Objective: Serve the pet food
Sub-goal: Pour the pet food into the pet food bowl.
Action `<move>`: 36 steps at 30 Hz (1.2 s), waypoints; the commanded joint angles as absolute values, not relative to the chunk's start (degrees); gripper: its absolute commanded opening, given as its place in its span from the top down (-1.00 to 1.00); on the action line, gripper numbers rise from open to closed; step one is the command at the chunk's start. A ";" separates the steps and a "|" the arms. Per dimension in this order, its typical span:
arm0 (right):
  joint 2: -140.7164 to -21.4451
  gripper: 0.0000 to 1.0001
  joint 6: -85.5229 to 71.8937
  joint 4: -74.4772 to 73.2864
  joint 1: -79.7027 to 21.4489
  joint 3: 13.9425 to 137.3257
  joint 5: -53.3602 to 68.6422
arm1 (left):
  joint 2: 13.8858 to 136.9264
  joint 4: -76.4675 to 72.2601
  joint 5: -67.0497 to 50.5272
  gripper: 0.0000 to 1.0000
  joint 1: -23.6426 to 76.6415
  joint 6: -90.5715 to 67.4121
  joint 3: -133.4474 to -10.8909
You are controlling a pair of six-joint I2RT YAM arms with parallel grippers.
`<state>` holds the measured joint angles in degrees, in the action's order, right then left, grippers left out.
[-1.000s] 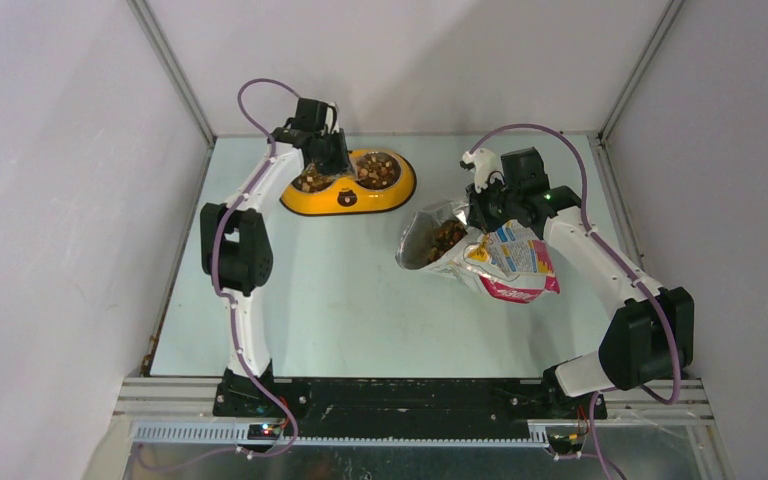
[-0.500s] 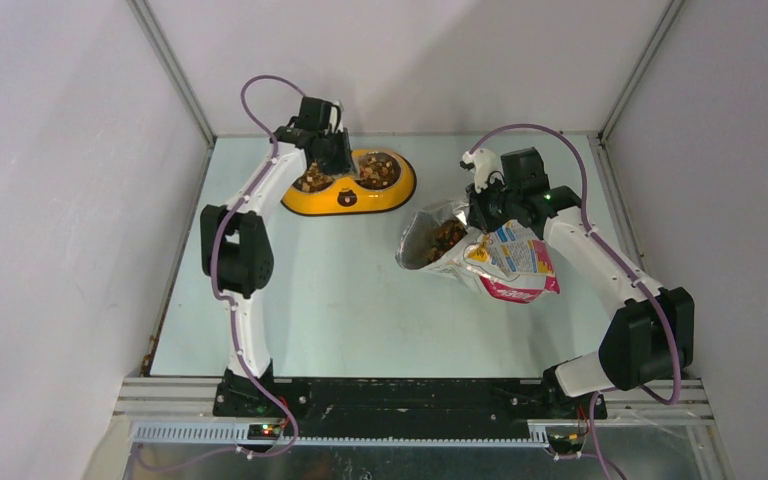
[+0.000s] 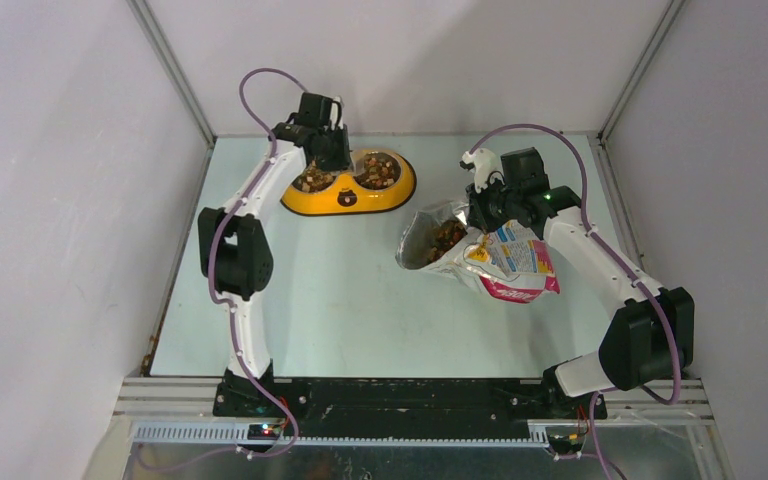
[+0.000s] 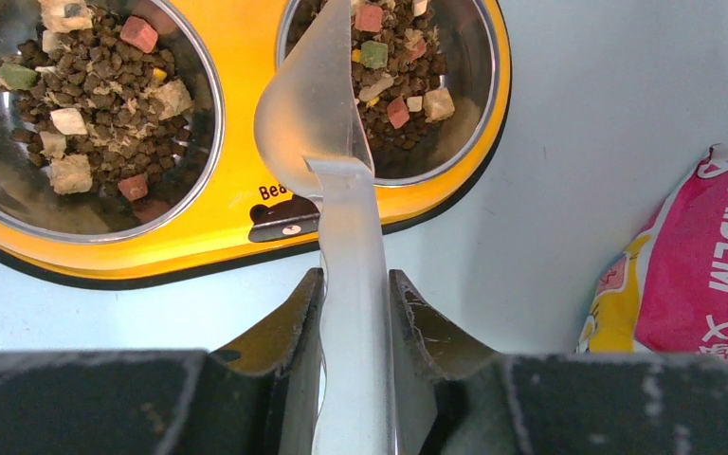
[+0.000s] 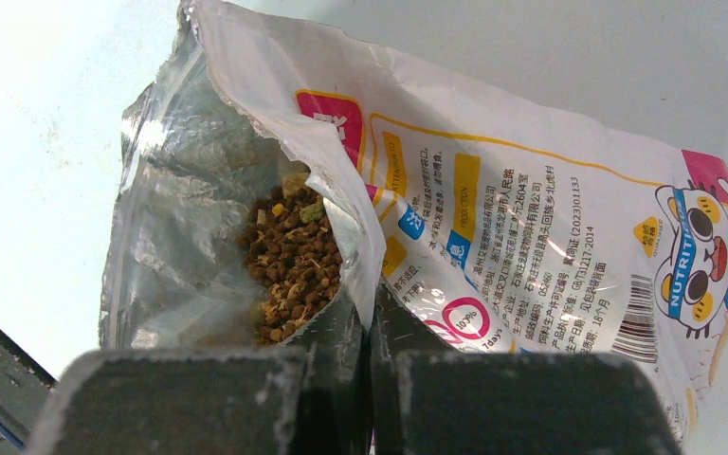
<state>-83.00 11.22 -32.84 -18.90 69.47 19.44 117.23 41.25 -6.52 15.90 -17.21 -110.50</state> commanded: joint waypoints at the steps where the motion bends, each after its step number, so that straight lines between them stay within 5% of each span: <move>1: -81.12 1.00 12.42 -34.80 -18.70 69.42 17.58 | 112.98 41.41 -4.83 1.00 16.59 -15.14 -113.51; 28: -80.85 1.00 12.32 -34.94 -18.72 69.35 18.29 | 106.75 41.30 2.94 1.00 19.83 -7.40 -109.65; 36: -80.32 1.00 12.17 -35.09 -18.62 69.35 19.32 | 103.59 39.02 -9.82 1.00 16.88 -13.61 -103.46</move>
<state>-82.67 11.22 -32.95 -18.96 69.45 19.73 108.12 41.98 -2.22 18.81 -10.00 -105.67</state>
